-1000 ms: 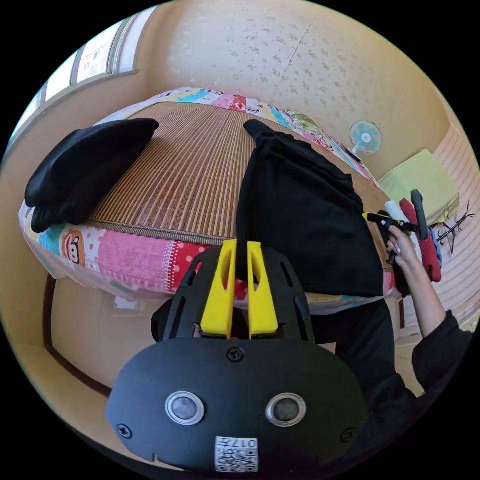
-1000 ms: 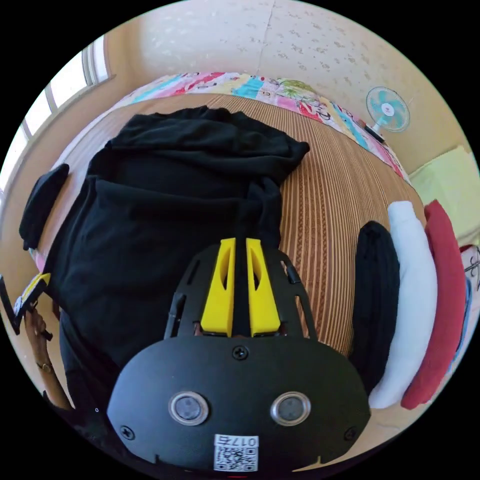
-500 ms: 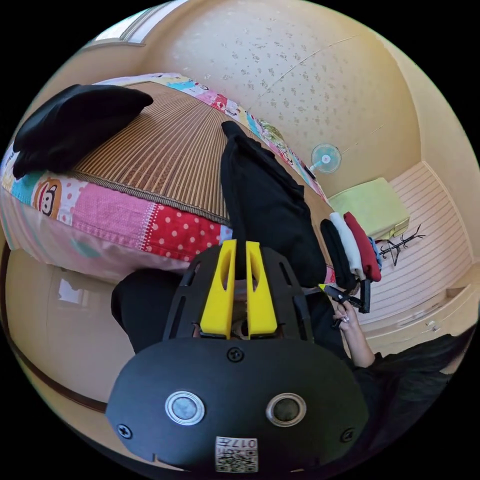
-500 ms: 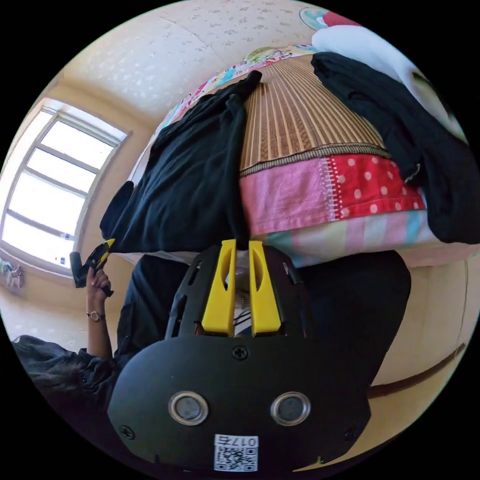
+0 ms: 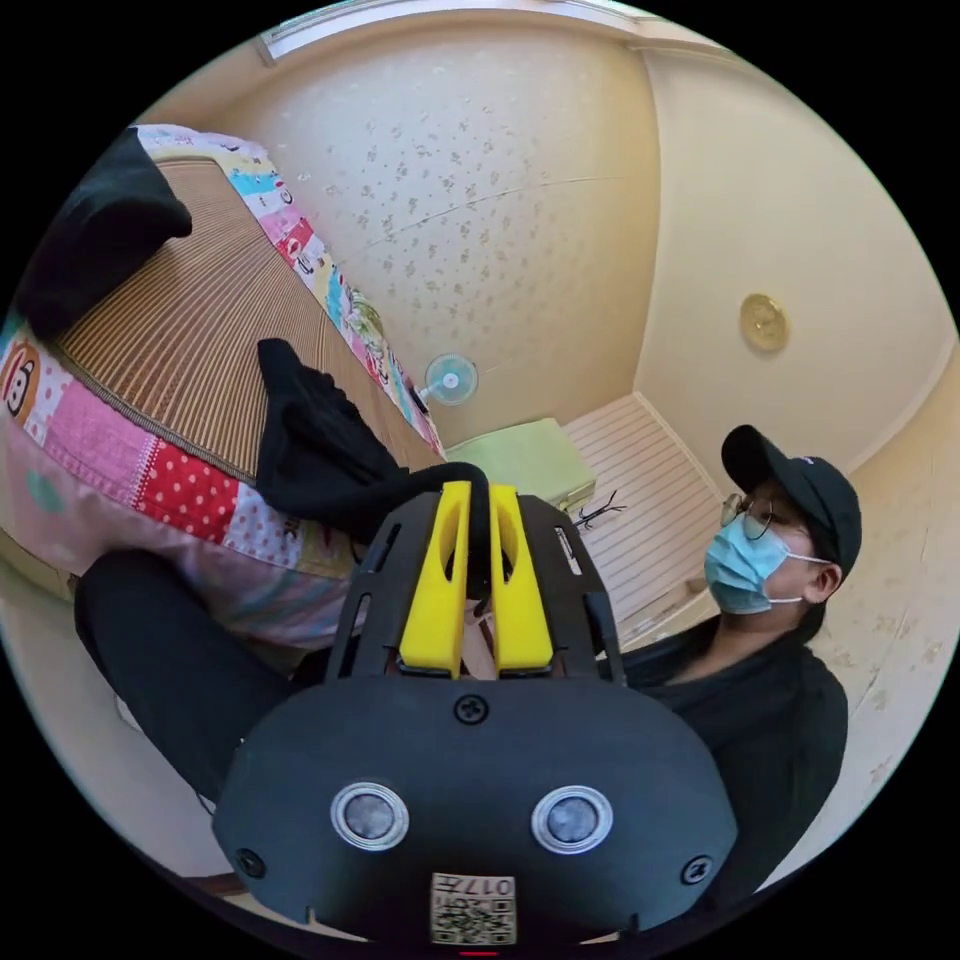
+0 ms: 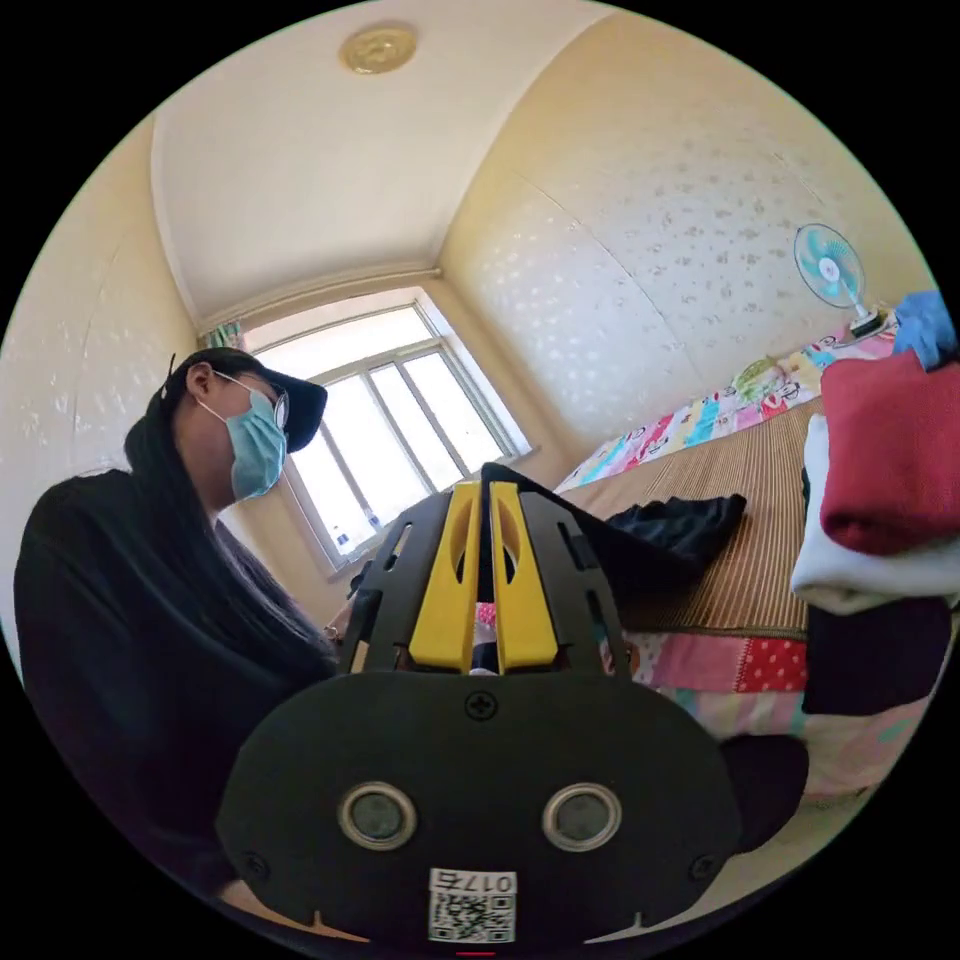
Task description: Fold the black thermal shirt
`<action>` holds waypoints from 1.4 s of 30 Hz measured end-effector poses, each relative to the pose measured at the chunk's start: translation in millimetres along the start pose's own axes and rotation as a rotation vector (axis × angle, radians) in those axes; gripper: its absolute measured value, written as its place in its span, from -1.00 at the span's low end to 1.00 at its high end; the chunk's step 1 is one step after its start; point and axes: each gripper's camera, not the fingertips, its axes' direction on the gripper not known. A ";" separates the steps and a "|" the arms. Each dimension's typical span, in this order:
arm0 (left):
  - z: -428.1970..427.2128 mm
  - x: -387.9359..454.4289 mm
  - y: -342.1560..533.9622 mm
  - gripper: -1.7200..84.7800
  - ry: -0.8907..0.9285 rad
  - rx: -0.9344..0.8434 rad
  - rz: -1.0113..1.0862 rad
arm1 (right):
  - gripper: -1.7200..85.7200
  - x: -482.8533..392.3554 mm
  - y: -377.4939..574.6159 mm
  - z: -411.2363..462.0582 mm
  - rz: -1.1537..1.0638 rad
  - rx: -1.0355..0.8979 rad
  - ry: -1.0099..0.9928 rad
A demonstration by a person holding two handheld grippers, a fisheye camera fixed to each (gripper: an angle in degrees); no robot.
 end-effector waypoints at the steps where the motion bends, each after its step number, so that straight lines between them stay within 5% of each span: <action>1: 7.6 2.1 -17.3 -0.87 0.014 0.007 -0.024 | -0.93 -6.4 -12.9 3.7 -0.019 0.015 0.029; 5: 55.2 -11.9 -95.3 -0.87 -0.050 0.015 -0.078 | -0.94 16.4 -65.2 62.3 -0.039 -0.022 0.257; 12: 174.3 -81.6 -216.1 -0.75 -0.469 -0.059 -0.067 | -0.94 146.8 -135.0 238.7 0.012 -0.154 0.852; 15: 175.6 -91.4 -189.0 -0.72 -0.481 -0.052 -0.012 | -0.94 182.3 -120.6 292.7 0.051 -0.320 0.902; 21: 141.1 -120.9 -74.0 -0.65 -0.648 0.024 -0.070 | -0.93 153.5 0.0 353.5 -0.225 -0.564 0.868; 23: 132.8 -125.6 -35.5 -0.63 -0.666 0.069 -0.112 | -0.94 179.7 59.2 369.2 -0.208 -0.762 1.073; 32: 162.3 -183.0 29.9 -0.66 -0.422 0.194 -0.434 | -0.95 183.2 113.3 334.9 -0.142 -0.379 1.039; 35: 179.1 -147.9 15.1 -0.81 -0.449 0.252 -0.343 | -0.95 195.6 116.5 322.9 -0.092 -0.310 0.971; 38: 240.4 -69.7 1.4 -0.84 -0.489 0.219 -0.021 | -0.95 203.8 112.2 321.5 -0.072 -0.321 0.956; 42: 374.7 13.1 26.9 -0.84 -0.427 -0.030 0.396 | -0.95 209.1 112.3 322.3 -0.084 -0.315 0.979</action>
